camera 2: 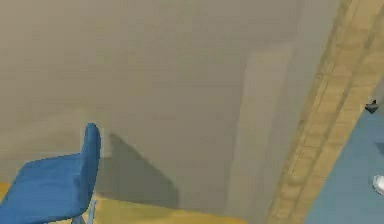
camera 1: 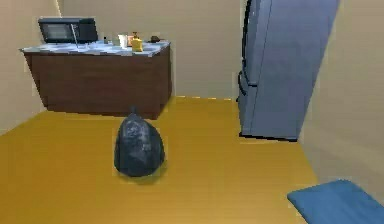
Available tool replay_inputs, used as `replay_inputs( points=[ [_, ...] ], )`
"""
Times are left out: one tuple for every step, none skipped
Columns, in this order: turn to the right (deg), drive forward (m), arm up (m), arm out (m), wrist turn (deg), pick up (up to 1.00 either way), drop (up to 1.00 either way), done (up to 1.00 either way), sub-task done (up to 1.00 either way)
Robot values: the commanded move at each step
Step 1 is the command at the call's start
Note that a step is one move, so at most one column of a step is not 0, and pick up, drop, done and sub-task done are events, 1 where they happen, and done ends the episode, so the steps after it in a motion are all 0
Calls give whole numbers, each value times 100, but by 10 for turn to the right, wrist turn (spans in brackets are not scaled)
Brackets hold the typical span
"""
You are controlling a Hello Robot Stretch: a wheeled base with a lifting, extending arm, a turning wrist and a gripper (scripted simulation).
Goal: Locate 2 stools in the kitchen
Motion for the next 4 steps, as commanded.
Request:
replay_inputs(
  points=[
    [-450,0,0,0,0,0,0,0,0],
    [-270,0,0,0,0,0,0,0,0],
    [0,100,0,0,0,0,0,0,0],
    [-30,0,0,0,0,0,0,0,0]
  ],
)
